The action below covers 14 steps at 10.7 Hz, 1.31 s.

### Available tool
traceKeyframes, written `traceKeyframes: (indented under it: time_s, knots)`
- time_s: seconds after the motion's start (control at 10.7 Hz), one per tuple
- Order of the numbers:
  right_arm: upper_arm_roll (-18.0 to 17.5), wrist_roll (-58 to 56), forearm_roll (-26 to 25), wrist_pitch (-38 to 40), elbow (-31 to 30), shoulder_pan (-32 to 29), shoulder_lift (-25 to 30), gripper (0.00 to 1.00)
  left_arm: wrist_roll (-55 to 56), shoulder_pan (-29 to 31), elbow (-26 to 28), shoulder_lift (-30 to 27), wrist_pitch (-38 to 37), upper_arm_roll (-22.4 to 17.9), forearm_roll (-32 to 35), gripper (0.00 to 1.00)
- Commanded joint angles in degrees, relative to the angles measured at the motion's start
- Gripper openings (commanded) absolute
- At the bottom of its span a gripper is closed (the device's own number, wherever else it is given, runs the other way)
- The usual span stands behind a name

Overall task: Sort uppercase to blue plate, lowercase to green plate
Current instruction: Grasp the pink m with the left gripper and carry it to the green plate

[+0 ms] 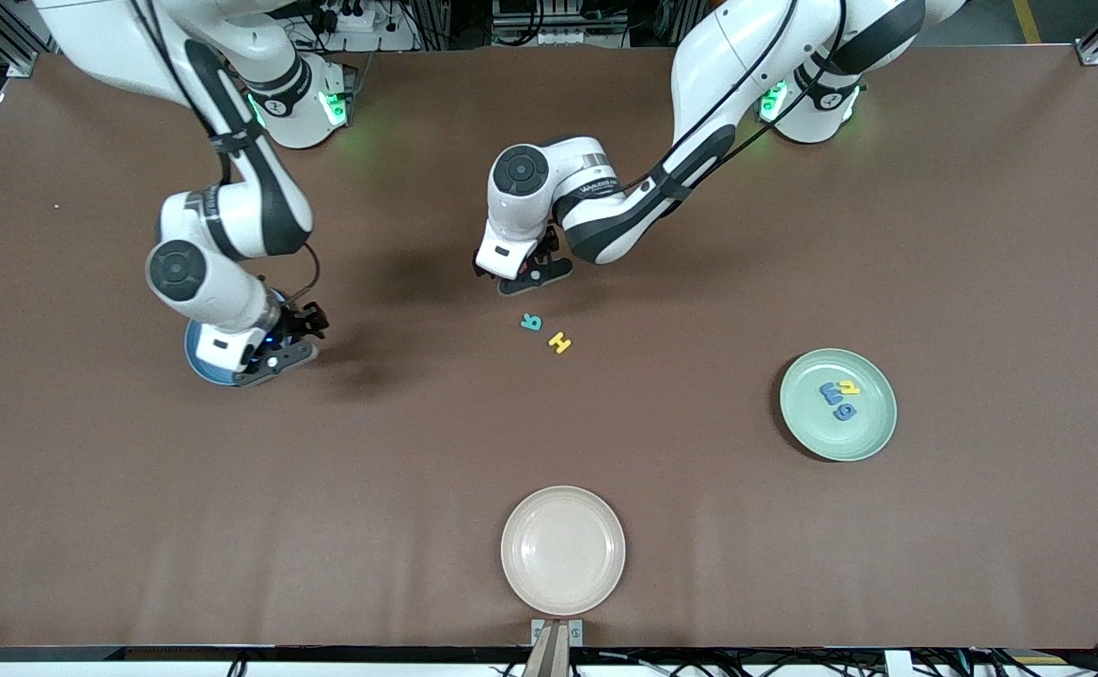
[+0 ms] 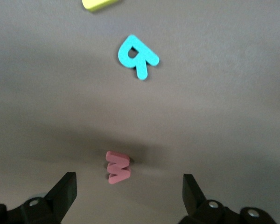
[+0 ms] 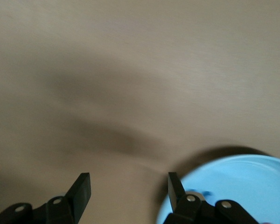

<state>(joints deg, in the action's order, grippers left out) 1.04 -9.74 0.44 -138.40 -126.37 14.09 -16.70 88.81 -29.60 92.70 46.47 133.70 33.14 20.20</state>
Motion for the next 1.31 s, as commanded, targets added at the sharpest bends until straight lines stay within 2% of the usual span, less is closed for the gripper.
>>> traceKeyframes:
  time_s: [0.0,0.09,0.19,0.38,0.47,0.66,0.75,0.84,0.94,1.03,1.22]
  knots:
    - [-1.03,9.26,1.31,-0.29,-0.03,3.13,0.88,0.76,1.37,-1.34,0.01,0.90,0.15,-0.36,1.24,0.99]
    - [-3.22,12.52,2.27,-0.29,0.68,3.22,0.70,0.76,1.45,-1.25,0.28,1.59,0.15,-0.36,3.16,0.95]
    - [-3.67,13.42,2.45,-0.29,1.55,3.23,0.18,0.76,1.37,-1.34,0.28,2.38,0.15,-0.36,3.78,0.92]
    - [-3.76,13.43,2.46,-1.34,2.00,3.14,-0.71,0.76,1.37,-1.34,0.98,2.74,0.15,-0.36,4.75,0.76]
    - [-3.76,13.43,2.63,-1.35,2.00,3.14,-0.71,0.76,1.37,-1.34,1.07,2.83,0.15,-0.36,4.84,0.74]
    - [-4.03,13.43,6.04,-1.44,2.18,3.23,-1.14,0.76,1.28,-1.17,0.81,2.83,0.15,-0.36,4.85,0.62]
    - [-4.72,13.52,6.41,-1.52,2.53,3.23,-1.23,0.75,1.28,-1.17,0.81,2.83,0.15,-0.36,4.85,0.52]
    - [-4.82,13.61,6.50,-1.52,2.88,3.23,-1.32,0.75,1.37,-1.08,0.90,2.92,0.15,-0.36,4.76,0.29]
    - [-4.91,14.74,7.28,-1.44,3.32,3.23,-1.41,0.74,1.37,-0.99,0.99,2.92,0.15,-0.36,4.84,0.10]
    - [-4.91,15.27,7.38,-1.52,3.58,3.49,-1.76,0.74,1.28,-0.82,1.07,2.83,0.15,-0.36,4.85,0.00]
    - [-5.17,19.20,7.73,-2.57,5.07,4.53,-2.81,0.74,0.58,2.93,1.77,1.00,-0.89,-0.27,5.02,0.00]
